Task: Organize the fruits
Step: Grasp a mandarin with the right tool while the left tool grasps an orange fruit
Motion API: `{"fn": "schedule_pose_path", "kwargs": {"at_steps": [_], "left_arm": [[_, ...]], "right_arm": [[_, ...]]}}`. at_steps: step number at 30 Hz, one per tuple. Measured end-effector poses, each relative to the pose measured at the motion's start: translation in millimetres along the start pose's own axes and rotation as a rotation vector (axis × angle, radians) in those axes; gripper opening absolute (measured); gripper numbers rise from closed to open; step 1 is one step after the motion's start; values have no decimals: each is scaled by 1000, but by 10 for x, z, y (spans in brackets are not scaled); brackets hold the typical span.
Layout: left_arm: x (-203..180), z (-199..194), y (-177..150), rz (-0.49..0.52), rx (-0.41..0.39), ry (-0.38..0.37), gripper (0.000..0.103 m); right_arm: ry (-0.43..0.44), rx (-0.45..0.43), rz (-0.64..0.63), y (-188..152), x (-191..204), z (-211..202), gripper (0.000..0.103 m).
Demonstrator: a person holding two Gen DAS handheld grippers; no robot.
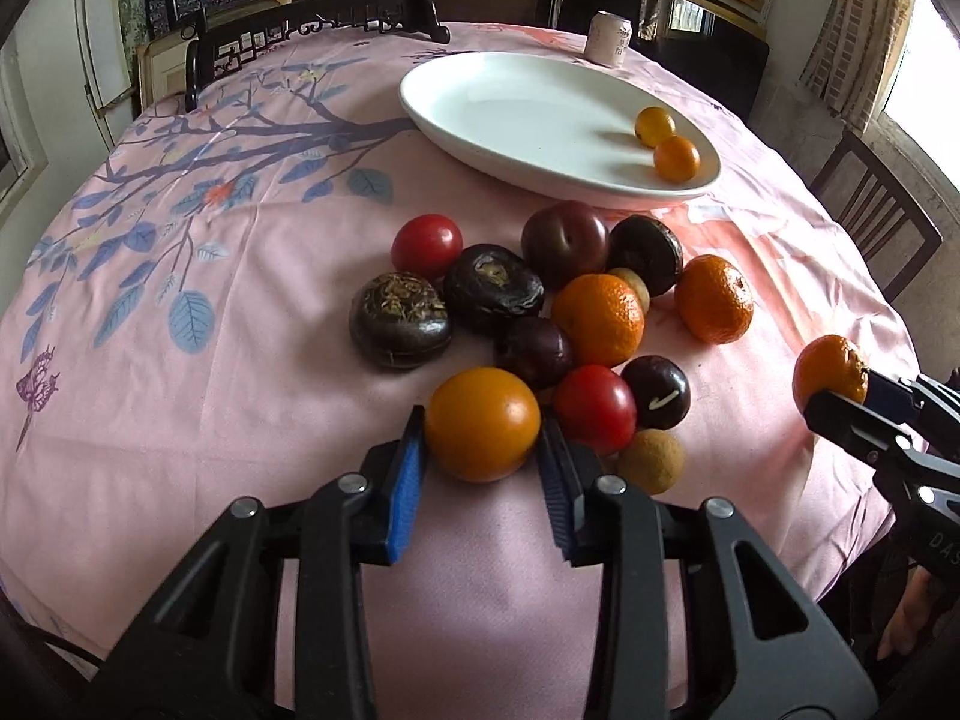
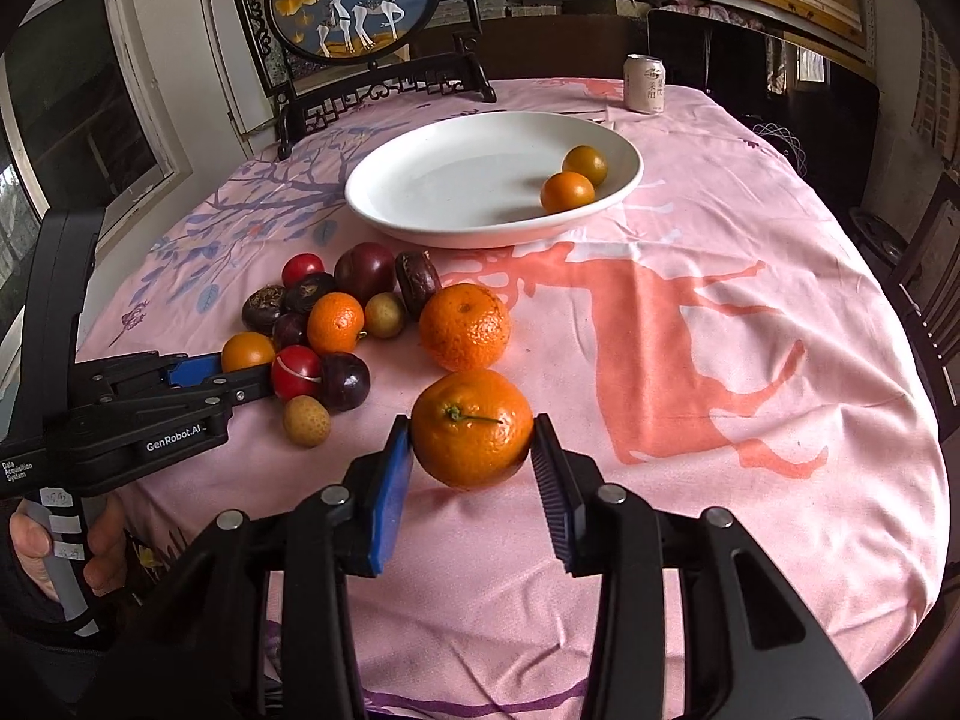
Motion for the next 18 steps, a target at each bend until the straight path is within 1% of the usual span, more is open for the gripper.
{"fn": "schedule_pose_path", "kwargs": {"at_steps": [8, 13, 16, 18], "left_arm": [[-40, -215, 44, -4, -35, -34, 35], [-68, -297, 125, -9, -43, -56, 35], [-55, -289, 309, -4, -39, -65, 35], [-53, -262, 556, 22, -61, -54, 35]], "right_arm": [[22, -5, -3, 12, 86, -1, 41], [26, -5, 6, 30, 84, 5, 41], [41, -6, 14, 108, 65, 28, 41], [54, -15, 5, 242, 61, 63, 41]]}}
Point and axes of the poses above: each gripper's, at about its wrist camera, not at the fingertips, and z roughly the way its jaws point, x to its left, y to its top, the point moved 6 cm from there along z, roughly the way its jaws point, and after that the axes turned 14 degrees about -x, right-handed, at the moved point
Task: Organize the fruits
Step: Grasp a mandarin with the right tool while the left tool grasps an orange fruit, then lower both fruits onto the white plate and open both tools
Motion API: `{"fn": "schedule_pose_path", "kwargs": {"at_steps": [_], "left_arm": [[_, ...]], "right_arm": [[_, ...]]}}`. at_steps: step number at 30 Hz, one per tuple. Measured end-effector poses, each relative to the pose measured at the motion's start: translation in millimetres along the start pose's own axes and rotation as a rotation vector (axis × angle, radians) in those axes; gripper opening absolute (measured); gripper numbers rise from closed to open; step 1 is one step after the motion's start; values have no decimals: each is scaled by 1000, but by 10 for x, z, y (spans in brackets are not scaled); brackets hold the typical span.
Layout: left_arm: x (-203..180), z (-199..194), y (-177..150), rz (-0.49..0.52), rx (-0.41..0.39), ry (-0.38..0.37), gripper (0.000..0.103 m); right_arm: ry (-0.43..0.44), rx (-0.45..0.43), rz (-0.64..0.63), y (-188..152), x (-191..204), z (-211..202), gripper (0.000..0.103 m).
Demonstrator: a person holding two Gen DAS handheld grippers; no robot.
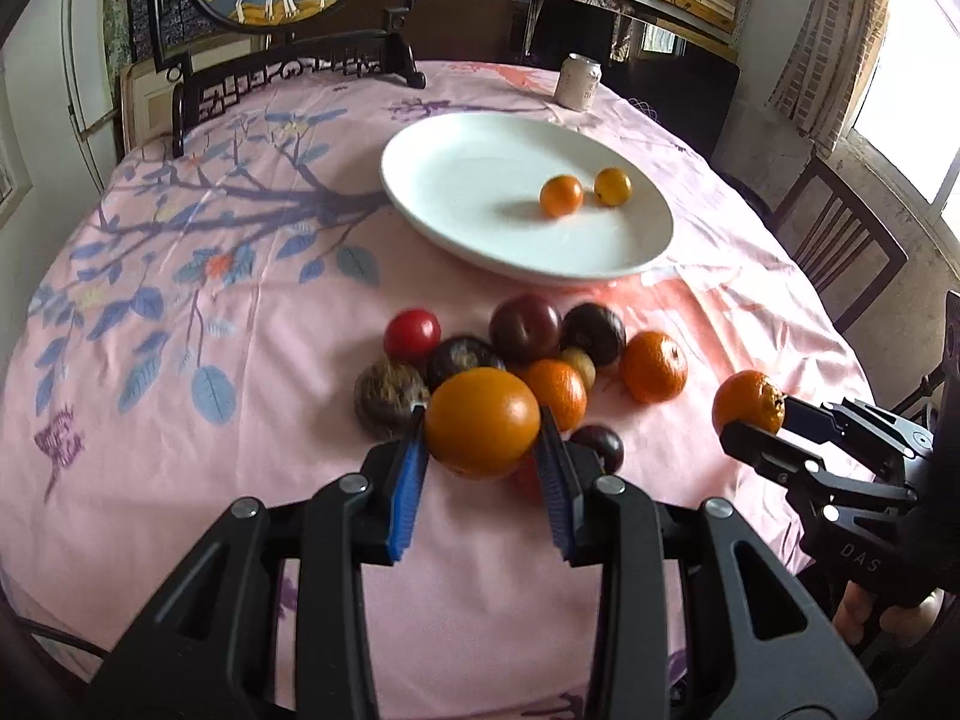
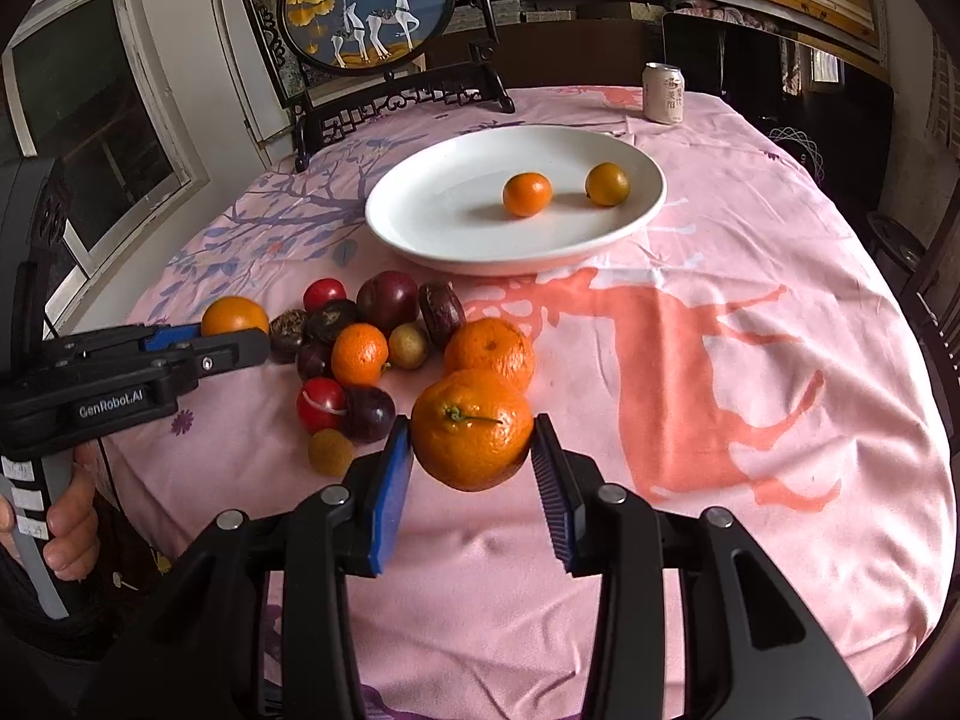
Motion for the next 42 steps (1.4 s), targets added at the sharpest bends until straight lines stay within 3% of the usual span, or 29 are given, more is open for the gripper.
{"fn": "schedule_pose_path", "kwargs": {"at_steps": [5, 9, 10, 16, 21, 22, 25, 31, 33, 35, 39, 42], "left_arm": [[44, 461, 728, 13, 24, -3, 36], [55, 1073, 1163, 5, 63, 30, 36], [65, 1224, 1236, 1, 67, 45, 36], [132, 2038, 1391, -37, 157, 77, 36], [168, 2344, 1404, -63, 208, 72, 36], [163, 2342, 1422, -67, 205, 72, 38], [169, 2164, 1550, -66, 152, 71, 54], [179, 1187, 1615, -44, -6, 55, 69], [189, 823, 1438, -17, -56, 78, 78], [223, 537, 1154, -18, -80, 112, 83], [314, 179, 526, -78, -88, 74, 83], [407, 49, 181, -73, -82, 119, 83]], "right_arm": [[15, -52, -52, 650, -103, 265, 41], [-104, -58, -111, 1119, -339, 824, 40], [-94, -50, -107, 1207, -395, 998, 40], [-51, 53, -86, 1424, -609, 1846, 40], [-54, 115, -90, 1382, -687, 2145, 41], [-60, 119, -93, 1382, -696, 2163, 41], [-82, 85, -102, 1461, -692, 2041, 55], [-102, -55, -146, 1636, -508, 1059, 60], [-81, -84, -123, 1464, -430, 673, 65], [-50, -104, -80, 1149, -349, 359, 84], [-75, -95, -51, 513, -256, 52, 87], [-96, -57, -37, 265, -220, -16, 87]]}}
Point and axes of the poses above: each gripper's, at about its wrist camera, not at the fingertips, and z roughly the way its jaws point, x to its left, y to its top, the point moved 6 cm from there along z, roughly the way its jaws point, and after that the axes turned 14 degrees about -x, right-handed, at the moved point
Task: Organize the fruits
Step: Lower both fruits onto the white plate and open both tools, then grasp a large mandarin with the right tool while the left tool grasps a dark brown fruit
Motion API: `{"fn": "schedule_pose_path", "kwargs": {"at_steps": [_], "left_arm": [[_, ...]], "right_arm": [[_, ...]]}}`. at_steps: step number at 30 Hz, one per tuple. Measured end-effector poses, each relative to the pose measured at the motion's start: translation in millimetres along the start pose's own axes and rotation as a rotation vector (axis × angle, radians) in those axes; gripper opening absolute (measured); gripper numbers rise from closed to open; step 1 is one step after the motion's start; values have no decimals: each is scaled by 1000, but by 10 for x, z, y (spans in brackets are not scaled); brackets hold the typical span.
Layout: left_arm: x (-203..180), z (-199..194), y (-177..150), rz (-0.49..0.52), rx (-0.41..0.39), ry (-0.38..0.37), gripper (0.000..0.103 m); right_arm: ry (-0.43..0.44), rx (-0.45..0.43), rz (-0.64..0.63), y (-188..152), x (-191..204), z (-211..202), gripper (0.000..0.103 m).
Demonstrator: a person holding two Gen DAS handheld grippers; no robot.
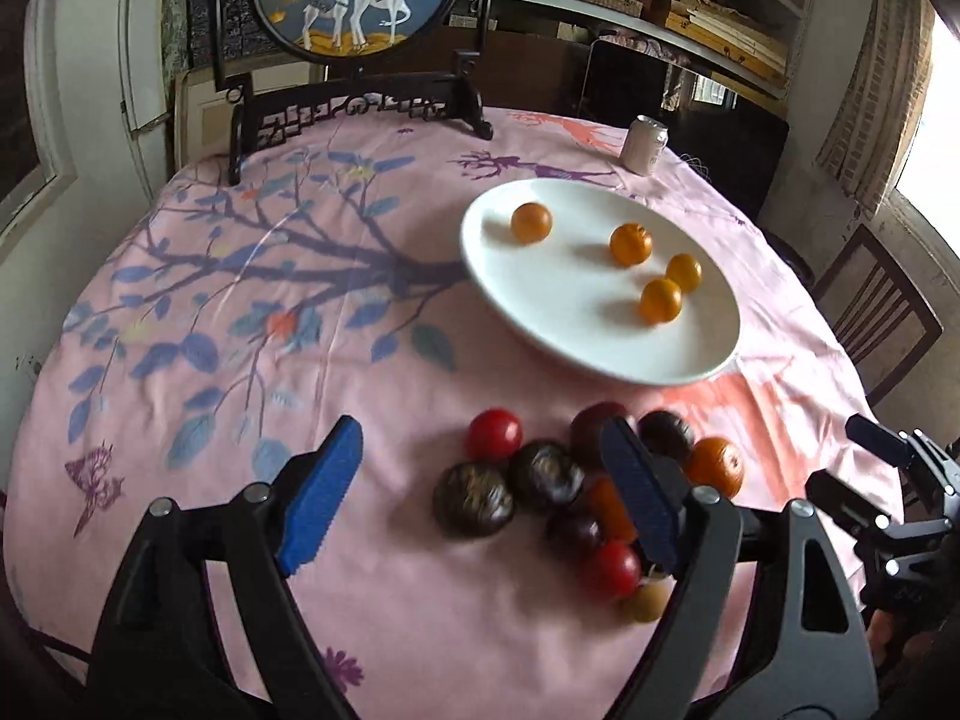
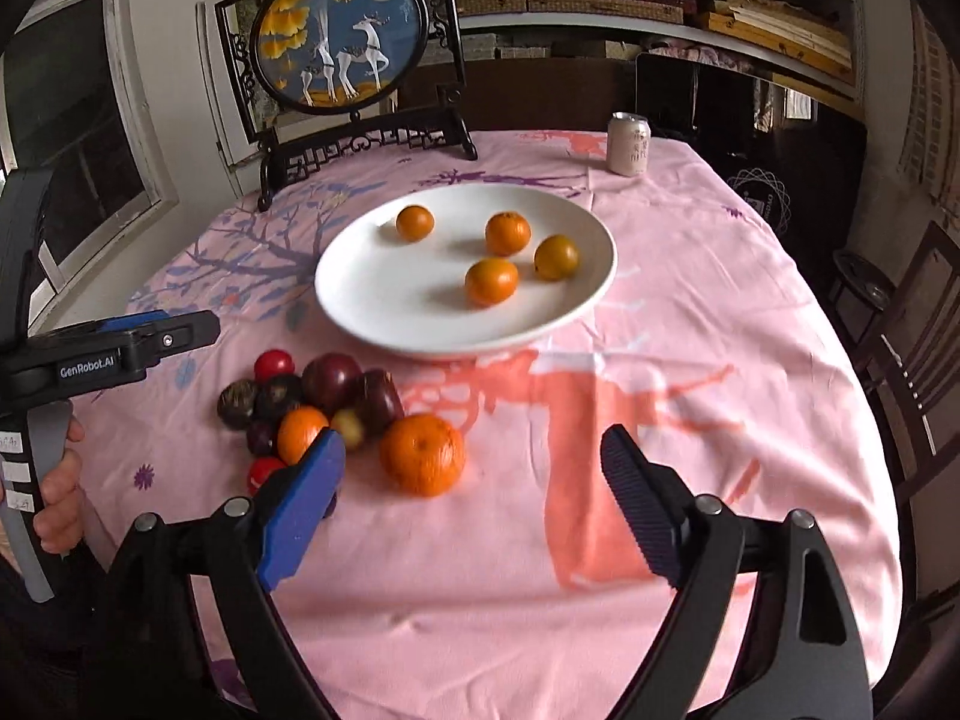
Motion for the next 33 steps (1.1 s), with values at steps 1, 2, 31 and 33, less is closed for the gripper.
{"fn": "schedule_pose_path", "kwargs": {"at_steps": [1, 2, 31, 33], "left_arm": [[34, -30, -85, 8, 7, 11, 83], [73, -54, -152, 11, 12, 22, 83], [60, 360, -649, 71, 182, 59, 84], [31, 393, -630, 80, 177, 63, 82]], "right_arm": [[6, 9, 0, -45, 25, -16, 87], [10, 14, -2, -81, 53, -23, 87], [80, 118, 18, -398, 243, 294, 44], [79, 114, 34, -406, 204, 249, 44]]}}
Point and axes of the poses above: each gripper's, at about its wrist camera, not at the fingertips, and z roughly the way its jaws point, x to its left, y to its top, the point moved 6 cm from there along z, roughly the way its jaws point, and after that the axes turned 14 degrees about -x, right-handed, at the moved point
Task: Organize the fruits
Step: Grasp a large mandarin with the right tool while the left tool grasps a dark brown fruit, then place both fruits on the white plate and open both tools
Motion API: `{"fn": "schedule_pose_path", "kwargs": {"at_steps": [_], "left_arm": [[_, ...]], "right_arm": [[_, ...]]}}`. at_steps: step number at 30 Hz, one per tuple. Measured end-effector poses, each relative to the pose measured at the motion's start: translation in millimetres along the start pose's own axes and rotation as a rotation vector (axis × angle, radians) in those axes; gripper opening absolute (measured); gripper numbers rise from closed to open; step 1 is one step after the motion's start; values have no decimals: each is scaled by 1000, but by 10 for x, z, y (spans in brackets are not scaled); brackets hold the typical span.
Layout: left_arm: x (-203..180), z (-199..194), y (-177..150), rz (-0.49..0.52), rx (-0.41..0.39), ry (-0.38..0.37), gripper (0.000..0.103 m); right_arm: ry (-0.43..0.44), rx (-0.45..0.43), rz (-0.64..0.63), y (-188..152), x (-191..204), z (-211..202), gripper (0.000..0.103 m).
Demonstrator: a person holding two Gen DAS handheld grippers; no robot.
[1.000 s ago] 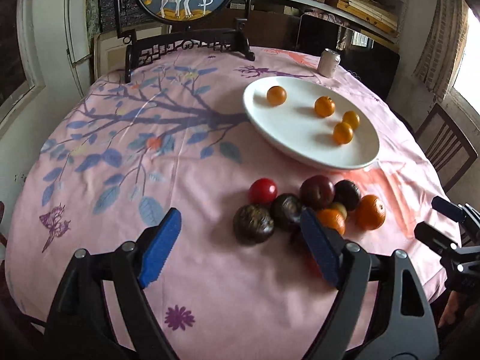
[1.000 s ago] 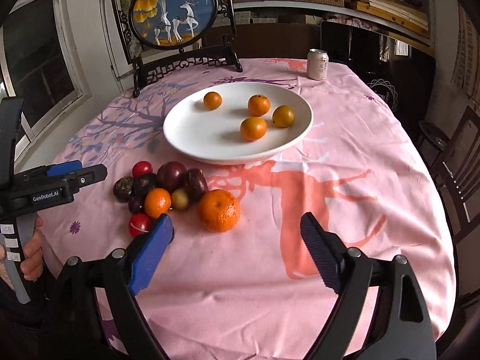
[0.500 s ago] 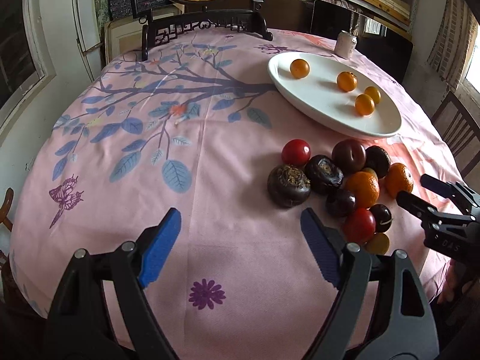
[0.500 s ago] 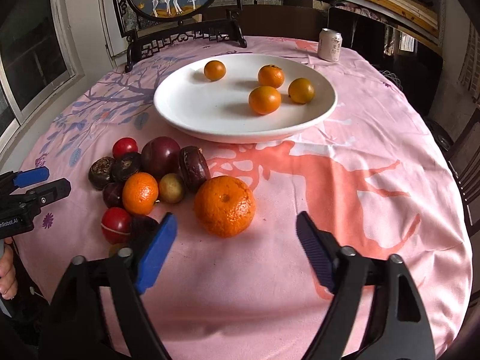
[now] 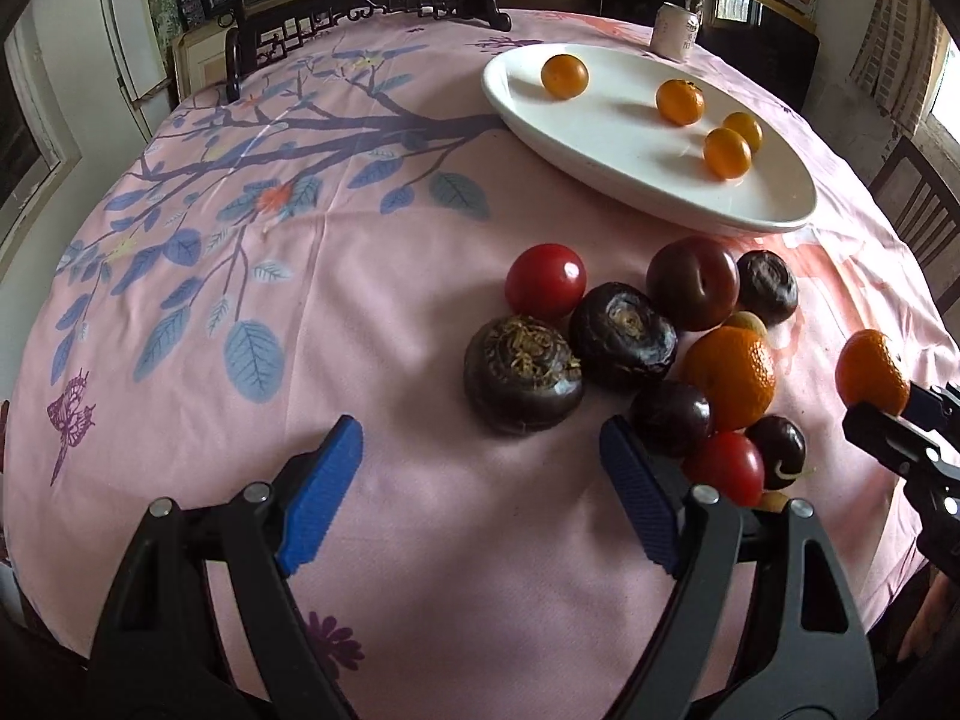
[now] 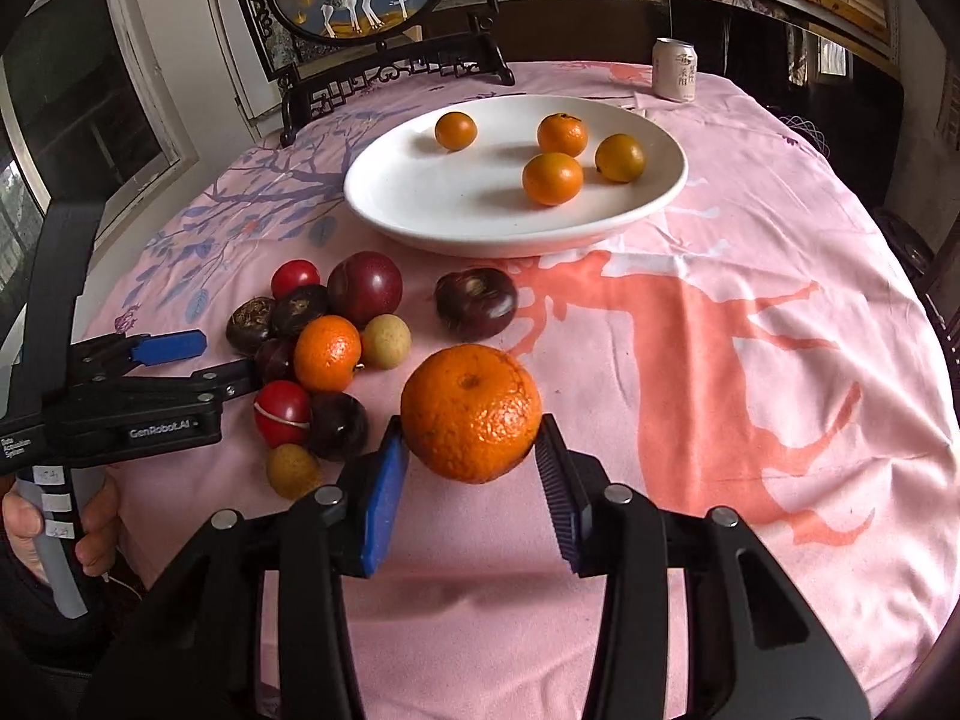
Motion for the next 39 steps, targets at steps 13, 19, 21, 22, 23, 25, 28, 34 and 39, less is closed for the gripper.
{"fn": "schedule_pose_path", "kwargs": {"at_steps": [13, 19, 21, 22, 23, 25, 28, 34, 39], "left_arm": [[-26, -60, 105, -40, -42, -77, 41], [-47, -334, 124, -45, -84, -110, 41], [-57, -413, 151, -50, -96, -127, 41], [-64, -445, 166, -51, -101, -135, 41], [-75, -477, 181, -48, -107, -142, 41], [-110, -539, 212, -43, -119, -155, 41], [-195, -589, 276, -27, -127, -178, 41], [-373, -457, 672, 6, -104, -208, 41], [-524, 1, 1366, 42, -80, -152, 41]], "right_arm": [[12, -41, 21, 63, 30, -164, 44], [21, -48, 16, 100, 92, -172, 44], [22, -49, 15, 105, 104, -170, 44], [22, -49, 15, 104, 112, -173, 44], [23, -49, 16, 104, 113, -173, 44], [22, -49, 16, 104, 112, -173, 44], [26, -47, 20, 105, 112, -154, 44], [41, -61, 9, 328, 12, -90, 44], [14, -98, -43, 863, -200, 155, 44]]}}
Point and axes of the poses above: each gripper's, at about its wrist camera, not at the fingertips, and z roughly the way its jaws point, x to its left, y to its top, the point moved 6 cm from there along z, roughly the way its jaws point, and after that the axes turned 14 degrees about -x, right-handed, at the moved point
